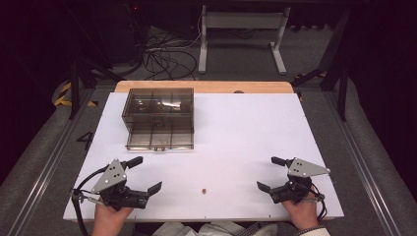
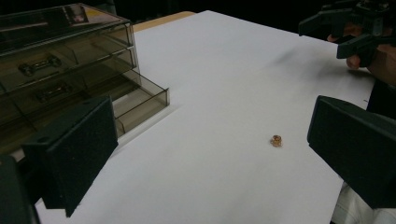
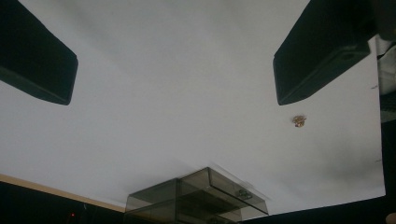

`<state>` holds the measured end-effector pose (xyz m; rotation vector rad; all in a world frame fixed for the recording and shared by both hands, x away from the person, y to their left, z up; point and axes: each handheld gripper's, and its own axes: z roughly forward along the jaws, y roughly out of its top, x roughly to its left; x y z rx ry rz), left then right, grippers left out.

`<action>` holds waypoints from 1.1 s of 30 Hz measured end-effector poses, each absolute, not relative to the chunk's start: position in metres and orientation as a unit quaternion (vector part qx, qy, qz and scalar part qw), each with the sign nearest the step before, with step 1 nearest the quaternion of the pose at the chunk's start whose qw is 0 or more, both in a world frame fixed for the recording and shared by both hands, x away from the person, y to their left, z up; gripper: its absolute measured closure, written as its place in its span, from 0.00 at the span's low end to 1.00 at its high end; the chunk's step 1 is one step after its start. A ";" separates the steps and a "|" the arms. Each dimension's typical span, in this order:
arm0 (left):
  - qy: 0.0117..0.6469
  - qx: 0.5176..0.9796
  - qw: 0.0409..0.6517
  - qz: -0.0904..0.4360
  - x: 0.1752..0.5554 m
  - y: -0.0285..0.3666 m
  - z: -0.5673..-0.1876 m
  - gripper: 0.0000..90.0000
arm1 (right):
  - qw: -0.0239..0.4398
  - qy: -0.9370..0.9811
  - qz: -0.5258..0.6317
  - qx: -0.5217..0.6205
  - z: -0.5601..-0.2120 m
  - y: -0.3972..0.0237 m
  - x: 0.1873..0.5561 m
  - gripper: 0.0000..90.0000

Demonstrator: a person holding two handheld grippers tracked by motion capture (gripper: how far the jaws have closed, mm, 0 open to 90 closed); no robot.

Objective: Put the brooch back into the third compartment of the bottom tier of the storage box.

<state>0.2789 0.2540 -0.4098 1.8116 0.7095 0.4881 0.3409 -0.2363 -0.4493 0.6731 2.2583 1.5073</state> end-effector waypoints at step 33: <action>0.262 0.786 0.544 0.133 0.304 0.206 -0.399 0.03 | 0.172 0.799 0.524 0.240 -0.450 -0.237 0.342 0.01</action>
